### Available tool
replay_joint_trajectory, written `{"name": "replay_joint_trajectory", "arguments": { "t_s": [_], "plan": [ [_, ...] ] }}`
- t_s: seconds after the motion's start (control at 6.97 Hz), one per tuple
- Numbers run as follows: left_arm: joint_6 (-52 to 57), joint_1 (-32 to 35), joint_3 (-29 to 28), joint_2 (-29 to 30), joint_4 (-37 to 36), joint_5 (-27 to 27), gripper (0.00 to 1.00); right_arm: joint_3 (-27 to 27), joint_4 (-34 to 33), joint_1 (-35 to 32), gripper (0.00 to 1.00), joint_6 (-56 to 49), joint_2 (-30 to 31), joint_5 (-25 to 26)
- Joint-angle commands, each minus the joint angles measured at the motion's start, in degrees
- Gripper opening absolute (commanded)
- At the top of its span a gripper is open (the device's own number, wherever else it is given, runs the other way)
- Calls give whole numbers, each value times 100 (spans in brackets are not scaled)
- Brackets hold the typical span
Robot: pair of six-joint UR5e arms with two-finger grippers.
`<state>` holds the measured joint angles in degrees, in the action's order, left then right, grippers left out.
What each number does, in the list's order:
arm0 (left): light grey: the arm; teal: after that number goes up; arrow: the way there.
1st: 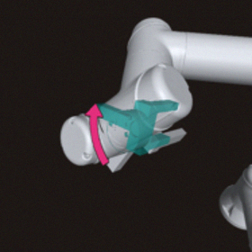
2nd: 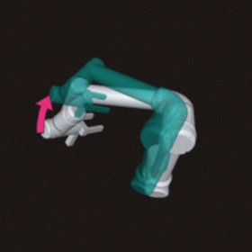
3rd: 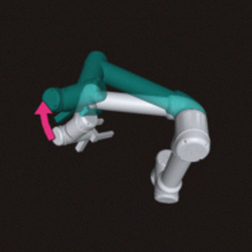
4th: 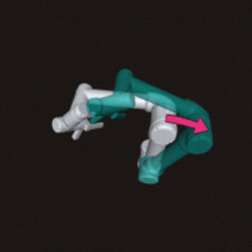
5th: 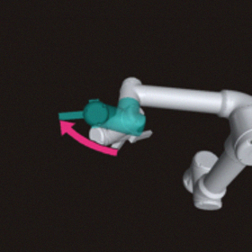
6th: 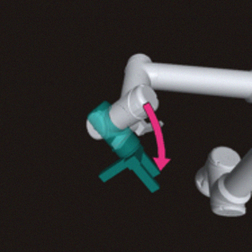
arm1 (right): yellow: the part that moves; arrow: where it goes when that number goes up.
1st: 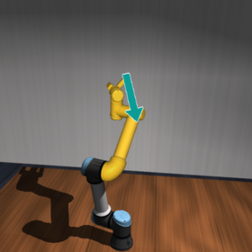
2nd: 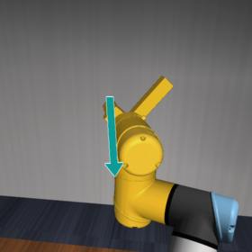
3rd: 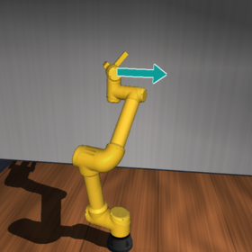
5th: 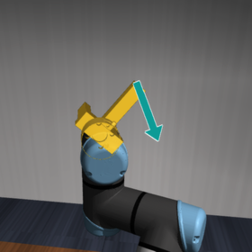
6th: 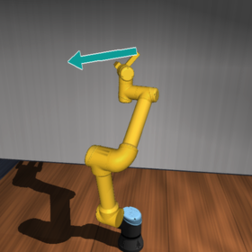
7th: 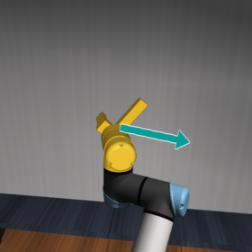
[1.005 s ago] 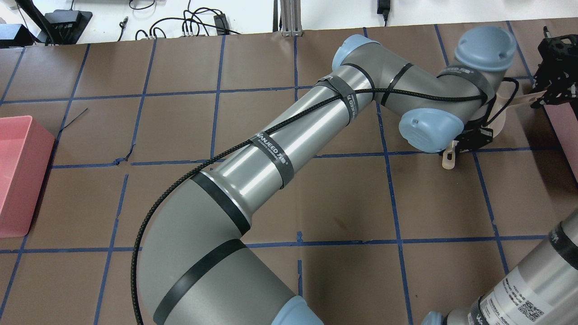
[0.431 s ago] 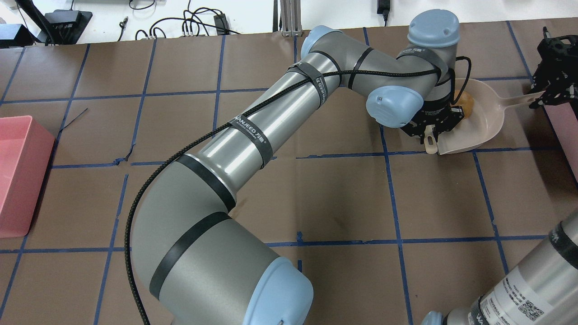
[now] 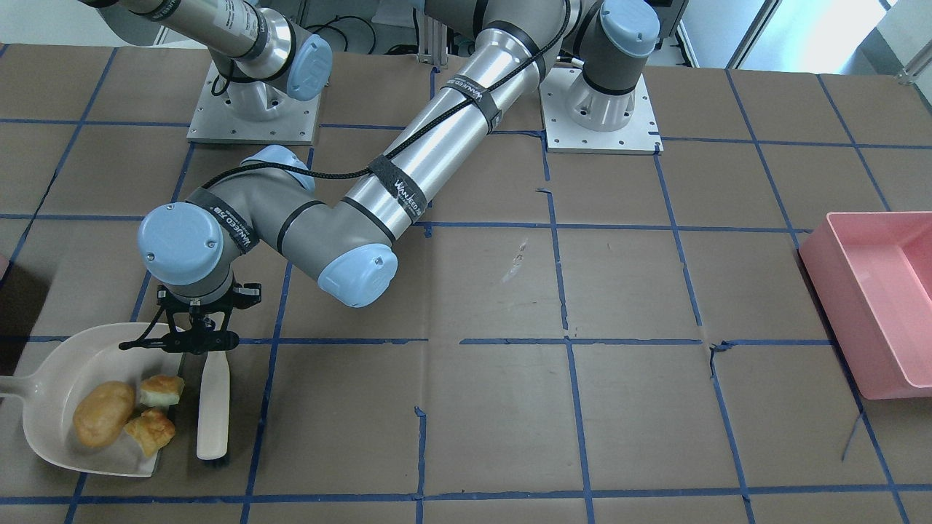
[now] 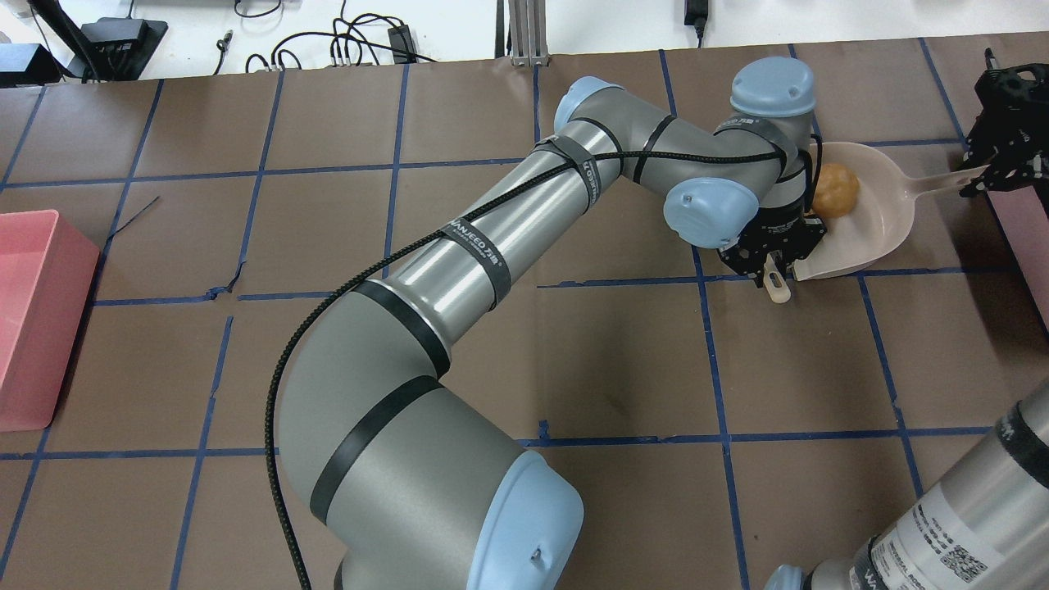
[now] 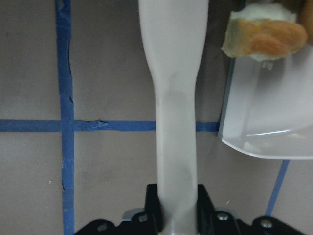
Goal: Sweep and dump trash in nearest bin
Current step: 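Sweep the remaining pieces into the dustpan with the brush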
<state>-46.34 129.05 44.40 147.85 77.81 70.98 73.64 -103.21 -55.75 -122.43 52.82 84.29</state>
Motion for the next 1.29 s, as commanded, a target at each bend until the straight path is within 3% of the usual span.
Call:
{"name": "replay_joint_trajectory", "arguments": {
  "t_s": [0.0, 0.43, 1.15],
  "plan": [
    [-33, 190, -10, 25, 6, 3, 3, 1, 3, 3, 0, 0, 9, 0],
    [219, 375, -54, -2, -82, 30, 3, 1, 3, 3, 0, 8, 18, 0],
    [1940, 638, -431, -37, -143, 801, 3, 1, -6, -6, 0, 9, 26, -9]
  ]
}}
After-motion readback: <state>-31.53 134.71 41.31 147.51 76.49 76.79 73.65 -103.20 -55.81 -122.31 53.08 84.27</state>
